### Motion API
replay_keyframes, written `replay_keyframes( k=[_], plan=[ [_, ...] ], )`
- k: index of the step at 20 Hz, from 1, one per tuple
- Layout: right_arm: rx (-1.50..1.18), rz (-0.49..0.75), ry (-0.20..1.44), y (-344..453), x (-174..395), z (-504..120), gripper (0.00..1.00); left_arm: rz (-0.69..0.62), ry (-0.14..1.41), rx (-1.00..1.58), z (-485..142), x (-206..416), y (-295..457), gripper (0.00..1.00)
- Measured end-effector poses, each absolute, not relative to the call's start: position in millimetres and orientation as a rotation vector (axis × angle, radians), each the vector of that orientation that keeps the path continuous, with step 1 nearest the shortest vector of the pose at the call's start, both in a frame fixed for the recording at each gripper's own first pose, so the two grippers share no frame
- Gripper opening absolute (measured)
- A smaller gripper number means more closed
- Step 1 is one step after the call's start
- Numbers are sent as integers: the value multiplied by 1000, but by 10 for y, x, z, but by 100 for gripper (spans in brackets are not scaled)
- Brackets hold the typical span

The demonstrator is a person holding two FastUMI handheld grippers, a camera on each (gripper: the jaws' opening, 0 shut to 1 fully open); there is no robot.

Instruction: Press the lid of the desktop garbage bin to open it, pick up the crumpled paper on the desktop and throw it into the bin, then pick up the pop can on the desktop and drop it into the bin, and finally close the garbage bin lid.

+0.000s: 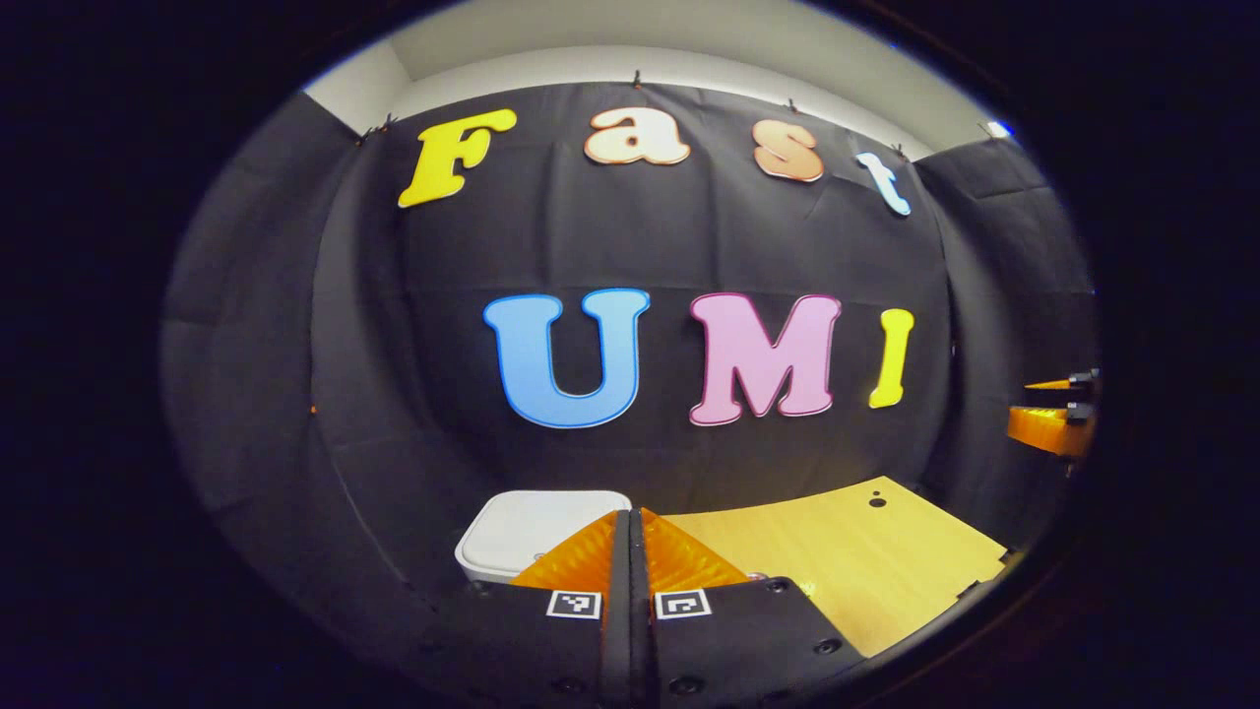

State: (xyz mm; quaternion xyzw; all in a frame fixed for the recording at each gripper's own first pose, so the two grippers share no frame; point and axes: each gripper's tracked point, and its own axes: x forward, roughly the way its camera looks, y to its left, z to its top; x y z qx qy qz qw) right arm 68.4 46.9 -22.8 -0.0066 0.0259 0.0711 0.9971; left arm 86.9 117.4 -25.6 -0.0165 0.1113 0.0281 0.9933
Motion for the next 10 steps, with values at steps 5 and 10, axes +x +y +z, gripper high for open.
replay_keyframes(
  k=[5,10],
  plan=[
    [48,191,82,414,1197,-410,96,105,438,-80,-759,1492,1671,6],
    [82,227,131,302,1701,-701,96,135,633,-73,-1401,1960,1862,6]
  ],
)
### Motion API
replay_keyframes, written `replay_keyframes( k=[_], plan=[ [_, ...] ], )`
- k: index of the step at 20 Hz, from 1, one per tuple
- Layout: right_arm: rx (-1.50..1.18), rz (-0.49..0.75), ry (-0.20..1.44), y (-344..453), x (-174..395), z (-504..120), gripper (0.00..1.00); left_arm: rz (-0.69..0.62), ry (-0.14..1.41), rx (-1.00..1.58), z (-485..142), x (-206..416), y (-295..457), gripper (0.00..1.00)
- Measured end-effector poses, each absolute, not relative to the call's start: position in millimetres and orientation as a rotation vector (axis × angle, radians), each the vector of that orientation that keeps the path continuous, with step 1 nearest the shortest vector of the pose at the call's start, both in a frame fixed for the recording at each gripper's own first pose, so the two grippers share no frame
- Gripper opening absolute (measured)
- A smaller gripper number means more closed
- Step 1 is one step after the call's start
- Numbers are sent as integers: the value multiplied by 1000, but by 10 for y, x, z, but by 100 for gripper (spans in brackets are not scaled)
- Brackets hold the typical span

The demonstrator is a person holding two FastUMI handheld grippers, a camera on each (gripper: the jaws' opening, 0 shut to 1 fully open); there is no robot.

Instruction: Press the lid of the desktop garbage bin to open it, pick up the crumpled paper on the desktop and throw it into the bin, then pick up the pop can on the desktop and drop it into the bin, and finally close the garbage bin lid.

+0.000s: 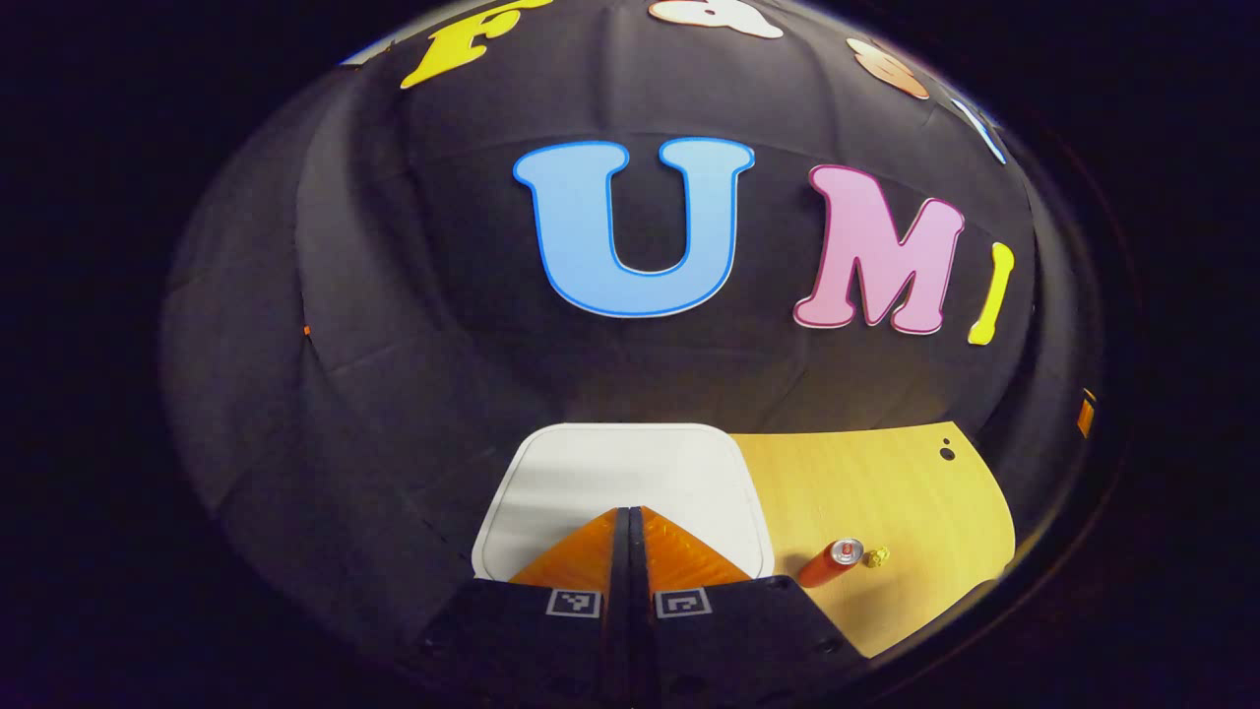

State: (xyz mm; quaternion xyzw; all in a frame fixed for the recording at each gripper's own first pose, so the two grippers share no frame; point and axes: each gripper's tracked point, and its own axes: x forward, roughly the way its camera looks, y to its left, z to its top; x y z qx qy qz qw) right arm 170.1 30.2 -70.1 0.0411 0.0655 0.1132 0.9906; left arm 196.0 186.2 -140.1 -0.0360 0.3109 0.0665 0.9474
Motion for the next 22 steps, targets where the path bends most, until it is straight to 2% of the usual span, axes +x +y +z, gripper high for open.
replay_keyframes(
  k=[2,4,5,8,14,18,19,20,21,22],
  plan=[
    [83,243,160,284,1855,-857,96,148,737,-84,-1642,1905,1936,6],
    [102,270,190,316,1978,-971,96,181,747,-57,-1719,1960,2008,9],
    [118,286,199,342,2025,-1010,96,201,778,-66,-1779,1938,1982,6],
    [135,317,216,400,2165,-1075,95,221,827,-28,-1801,1868,1960,7],
    [118,314,223,388,2194,-1081,97,257,735,4,-1635,1950,2002,6],
    [76,262,192,417,2087,-922,97,222,587,29,-1295,2030,2085,7],
    [65,249,185,449,2049,-882,97,203,573,9,-1236,2029,2058,12],
    [50,235,179,502,1995,-832,97,186,550,13,-1150,2049,2059,22],
    [39,228,173,551,1958,-790,97,170,519,31,-1035,2058,2056,20],
    [25,222,169,583,1931,-769,97,161,475,55,-921,2081,2051,27]
  ],
)
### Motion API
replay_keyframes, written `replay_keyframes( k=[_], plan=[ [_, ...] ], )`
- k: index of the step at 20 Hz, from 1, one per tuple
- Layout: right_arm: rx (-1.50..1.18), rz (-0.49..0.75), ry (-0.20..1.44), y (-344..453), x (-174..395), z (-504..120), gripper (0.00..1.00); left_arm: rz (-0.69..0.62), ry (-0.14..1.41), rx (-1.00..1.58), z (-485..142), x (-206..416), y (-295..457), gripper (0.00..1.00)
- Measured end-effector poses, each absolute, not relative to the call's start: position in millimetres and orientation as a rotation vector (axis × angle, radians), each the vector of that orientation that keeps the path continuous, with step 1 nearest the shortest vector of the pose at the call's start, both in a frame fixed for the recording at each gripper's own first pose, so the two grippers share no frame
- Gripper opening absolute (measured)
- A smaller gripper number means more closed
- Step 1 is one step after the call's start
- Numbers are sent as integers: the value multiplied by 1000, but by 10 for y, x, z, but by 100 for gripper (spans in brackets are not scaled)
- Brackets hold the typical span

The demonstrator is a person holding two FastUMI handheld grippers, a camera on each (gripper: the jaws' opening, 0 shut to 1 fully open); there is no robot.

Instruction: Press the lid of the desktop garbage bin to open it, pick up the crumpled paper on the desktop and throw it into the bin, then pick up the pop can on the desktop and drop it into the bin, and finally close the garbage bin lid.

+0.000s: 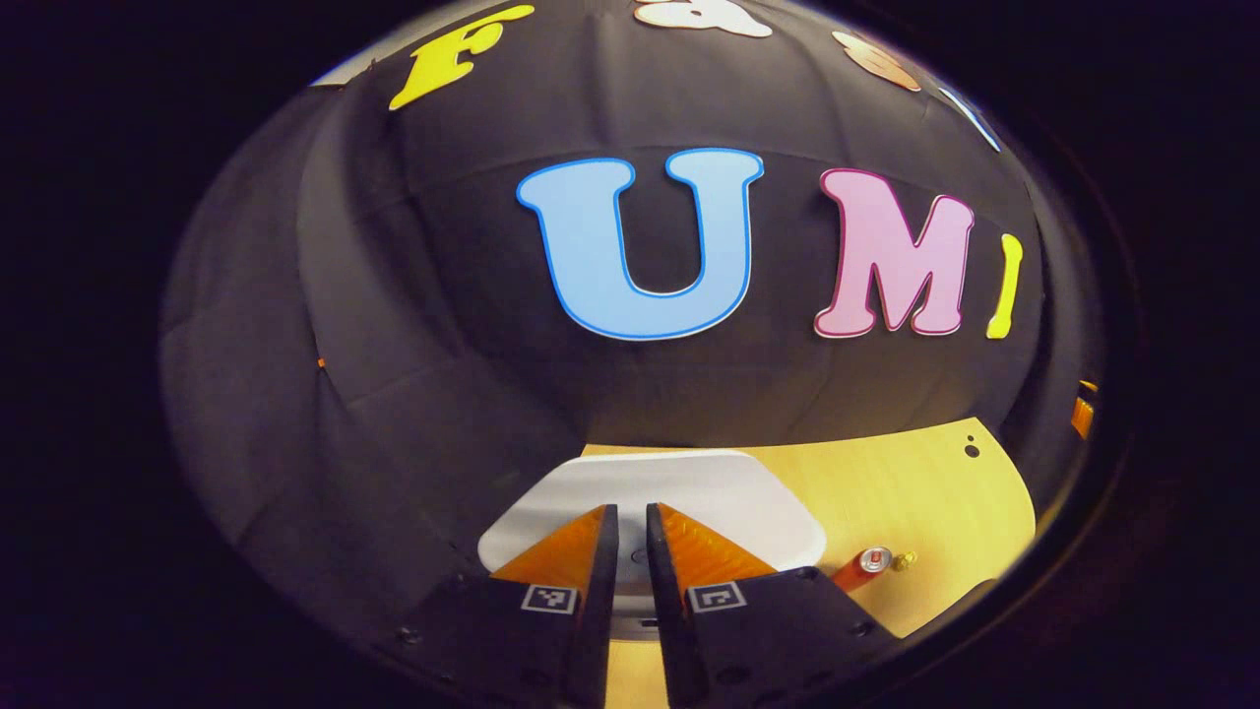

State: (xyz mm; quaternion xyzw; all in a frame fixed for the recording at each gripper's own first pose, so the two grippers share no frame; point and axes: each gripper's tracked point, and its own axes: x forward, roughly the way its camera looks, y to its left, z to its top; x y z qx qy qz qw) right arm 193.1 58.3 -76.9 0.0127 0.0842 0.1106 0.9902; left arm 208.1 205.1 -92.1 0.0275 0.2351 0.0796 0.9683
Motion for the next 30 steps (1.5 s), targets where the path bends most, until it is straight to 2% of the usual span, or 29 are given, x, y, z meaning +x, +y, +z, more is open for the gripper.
replay_keyframes(
  k=[1,3,4,6,7,13,17,21,27,29,30],
  plan=[
    [16,215,166,617,1910,-746,97,151,431,73,-786,2102,2035,29],
    [14,202,170,675,1874,-730,97,129,381,93,-591,2092,1982,42],
    [13,196,168,709,1860,-724,96,115,356,106,-507,2081,1953,67],
    [1,187,170,762,1849,-731,96,121,291,113,-293,2039,1944,90],
    [-3,184,178,784,1841,-750,95,128,260,107,-195,2004,1933,93],
    [-18,194,198,889,1856,-831,96,148,97,83,339,1590,1896,94],
    [-12,202,248,909,1999,-1025,96,144,60,80,477,1313,1808,95],
    [-26,242,335,884,2240,-1340,96,127,89,39,432,1088,1736,95],
    [-28,295,653,906,2571,-2436,96,171,109,38,428,802,1808,95],
    [-58,282,876,925,2577,-3242,97,195,133,34,414,684,1873,95],
    [-73,270,919,912,2575,-3422,97,206,139,25,414,641,1880,95]
  ],
)
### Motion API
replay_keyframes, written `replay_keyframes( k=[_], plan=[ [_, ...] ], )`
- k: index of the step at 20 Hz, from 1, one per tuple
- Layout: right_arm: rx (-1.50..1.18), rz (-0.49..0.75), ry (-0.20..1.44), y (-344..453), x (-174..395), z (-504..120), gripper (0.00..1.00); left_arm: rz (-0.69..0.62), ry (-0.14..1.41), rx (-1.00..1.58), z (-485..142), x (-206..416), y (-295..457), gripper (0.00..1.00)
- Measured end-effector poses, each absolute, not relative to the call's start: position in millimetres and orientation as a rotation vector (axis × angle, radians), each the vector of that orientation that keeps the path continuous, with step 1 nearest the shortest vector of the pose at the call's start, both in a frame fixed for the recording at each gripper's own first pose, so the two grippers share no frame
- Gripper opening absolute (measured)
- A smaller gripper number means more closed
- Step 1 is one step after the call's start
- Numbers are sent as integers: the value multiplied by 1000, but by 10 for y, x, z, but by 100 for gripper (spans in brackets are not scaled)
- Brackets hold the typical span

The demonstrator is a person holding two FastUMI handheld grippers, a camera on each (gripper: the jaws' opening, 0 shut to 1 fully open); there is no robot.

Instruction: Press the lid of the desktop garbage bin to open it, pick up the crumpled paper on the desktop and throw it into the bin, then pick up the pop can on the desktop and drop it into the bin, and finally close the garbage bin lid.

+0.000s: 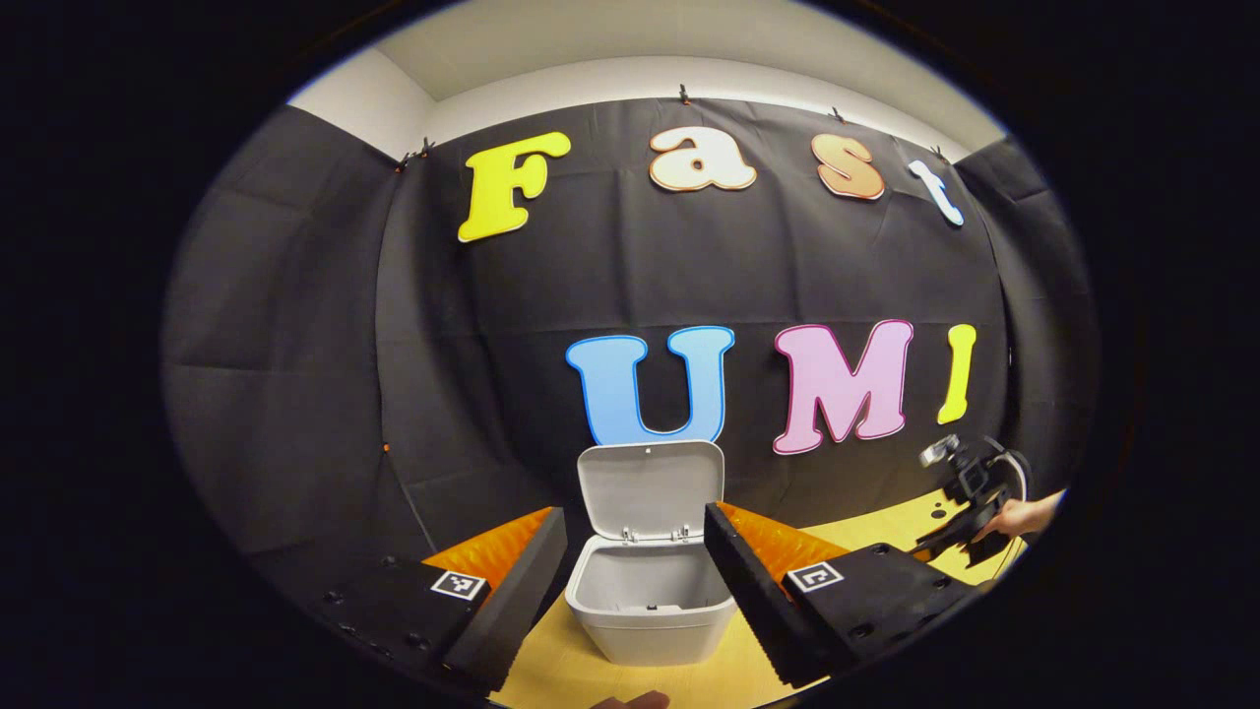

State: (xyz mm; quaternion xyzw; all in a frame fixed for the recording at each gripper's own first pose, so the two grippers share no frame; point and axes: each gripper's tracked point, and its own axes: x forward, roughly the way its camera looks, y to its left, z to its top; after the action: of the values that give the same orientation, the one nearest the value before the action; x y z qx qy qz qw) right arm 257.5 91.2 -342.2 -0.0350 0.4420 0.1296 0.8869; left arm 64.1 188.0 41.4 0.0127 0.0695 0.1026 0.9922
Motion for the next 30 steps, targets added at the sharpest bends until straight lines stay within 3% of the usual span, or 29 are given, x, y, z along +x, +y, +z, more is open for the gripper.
replay_keyframes(
  k=[6,11,12,14,15,16,21,30],
  plan=[
    [-105,240,1142,971,2612,-4457,94,263,180,50,382,343,1976,95],
    [-96,220,1239,983,2556,-4873,93,309,203,70,350,188,2051,95],
    [-95,210,1243,969,2562,-4919,86,316,206,77,361,167,2080,95],
    [-90,172,1245,869,2570,-4908,52,323,208,81,343,142,2107,95],
    [-67,179,1240,882,2545,-4846,35,326,209,79,339,140,2120,95],
    [-62,181,1218,880,2559,-4756,30,330,211,71,332,142,2135,95],
    [-97,279,980,1062,2716,-3917,29,323,222,-5,216,206,2143,95],
    [35,565,506,1800,2884,-1905,29,233,212,-62,182,354,1867,96]
  ],
)
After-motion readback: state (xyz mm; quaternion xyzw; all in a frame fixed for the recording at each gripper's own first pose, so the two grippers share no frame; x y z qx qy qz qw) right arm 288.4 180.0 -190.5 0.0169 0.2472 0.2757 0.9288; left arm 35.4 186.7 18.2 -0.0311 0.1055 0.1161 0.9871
